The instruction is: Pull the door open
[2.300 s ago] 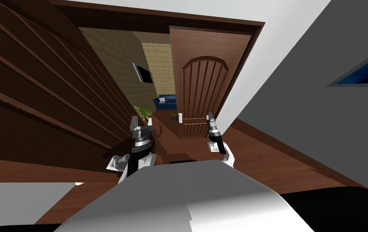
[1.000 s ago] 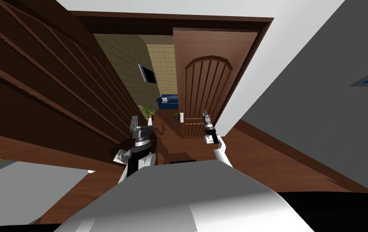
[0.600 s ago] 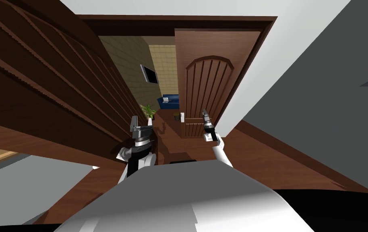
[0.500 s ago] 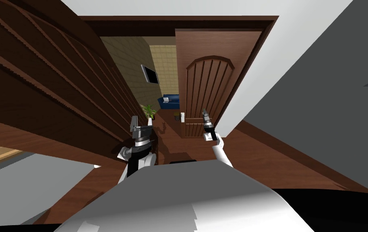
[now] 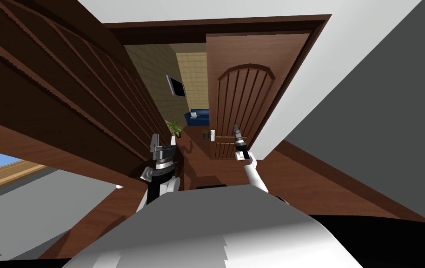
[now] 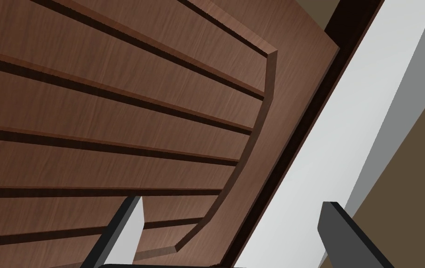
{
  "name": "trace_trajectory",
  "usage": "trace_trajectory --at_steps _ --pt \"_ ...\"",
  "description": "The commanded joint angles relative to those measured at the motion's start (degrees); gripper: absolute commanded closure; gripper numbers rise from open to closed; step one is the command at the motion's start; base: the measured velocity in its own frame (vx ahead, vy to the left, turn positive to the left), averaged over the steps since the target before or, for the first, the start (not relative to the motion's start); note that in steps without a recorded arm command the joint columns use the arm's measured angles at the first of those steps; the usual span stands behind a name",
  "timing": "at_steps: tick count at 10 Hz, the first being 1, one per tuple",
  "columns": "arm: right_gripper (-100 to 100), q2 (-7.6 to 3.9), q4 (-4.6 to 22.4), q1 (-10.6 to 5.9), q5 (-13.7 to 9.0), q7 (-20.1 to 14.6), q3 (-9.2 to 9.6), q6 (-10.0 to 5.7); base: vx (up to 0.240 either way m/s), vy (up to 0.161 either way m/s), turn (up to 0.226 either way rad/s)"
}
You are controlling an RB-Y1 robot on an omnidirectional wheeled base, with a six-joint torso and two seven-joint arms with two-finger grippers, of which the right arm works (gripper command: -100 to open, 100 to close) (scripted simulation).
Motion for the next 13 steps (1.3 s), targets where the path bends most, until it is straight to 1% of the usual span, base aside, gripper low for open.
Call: trace_trajectory --at_steps 1,9,12,13 --pt "-100 -0.05 1.58 -1.02 -0.04 0.26 -0.48 -0.24 -0.008 0.011 0.042" --pt "-100 -0.02 9.6 -6.04 -0.3 1.38 -4.22 -0.6 -0.007 0.018 0.059" --pt "-100 0.11 13.0 -7.87 -0.43 1.77 -6.14 -0.78 0.001 0.027 0.08" --pt "-100 0.18 14.53 -8.67 -0.5 1.95 -7.04 -0.86 0.007 0.031 0.1"
